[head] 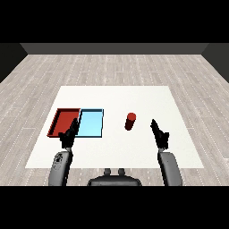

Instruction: Pick the red can and put it in the red box

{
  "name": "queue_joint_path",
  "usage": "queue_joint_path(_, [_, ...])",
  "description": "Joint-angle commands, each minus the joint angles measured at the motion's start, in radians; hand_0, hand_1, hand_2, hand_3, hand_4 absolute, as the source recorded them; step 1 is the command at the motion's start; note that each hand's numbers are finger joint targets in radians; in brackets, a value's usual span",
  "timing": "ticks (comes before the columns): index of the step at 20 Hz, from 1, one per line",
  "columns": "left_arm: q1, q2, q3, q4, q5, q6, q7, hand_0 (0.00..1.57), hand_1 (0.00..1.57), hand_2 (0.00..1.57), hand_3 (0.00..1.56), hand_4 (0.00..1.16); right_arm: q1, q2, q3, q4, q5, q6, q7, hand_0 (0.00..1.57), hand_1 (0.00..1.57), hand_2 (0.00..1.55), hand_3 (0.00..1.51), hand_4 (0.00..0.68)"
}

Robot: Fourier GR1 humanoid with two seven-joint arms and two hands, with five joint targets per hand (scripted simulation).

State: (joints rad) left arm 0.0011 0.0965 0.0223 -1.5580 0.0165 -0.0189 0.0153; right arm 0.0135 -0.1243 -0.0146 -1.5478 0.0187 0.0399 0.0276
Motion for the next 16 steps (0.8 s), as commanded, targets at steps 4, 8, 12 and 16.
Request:
queue_joint_path(4, [-0.003,-0.008,-0.009,-0.013,-0.017,-0.010,-0.024,0.00,0.00,0.00,0.00,0.00,-0.075,-0.093,-0.158,0.091,-0.120,0.112,-0.073,0.00,0.00,0.00,0.00,0.000])
queue_joint_path(8, [-0.049,-0.063,0.003,-0.146,0.031,-0.003,-0.256,0.00,0.00,0.00,0.00,0.00,-0.138,-0.057,-0.178,0.031,-0.200,0.157,-0.252,0.00,0.00,0.00,0.00,0.000])
queue_joint_path(12, [0.009,-0.051,0.028,-0.110,0.047,-0.045,-0.408,0.00,0.00,0.00,0.00,0.00,-0.098,-0.112,-0.230,0.081,-0.249,0.259,-0.349,0.00,0.00,0.00,0.00,0.000])
queue_joint_path(16, [-0.009,-0.089,0.002,-0.027,0.020,-0.035,-0.482,0.00,0.00,0.00,0.00,0.00,-0.122,-0.132,-0.240,0.225,-0.208,0.305,-0.456,0.00,0.00,0.00,0.00,0.000])
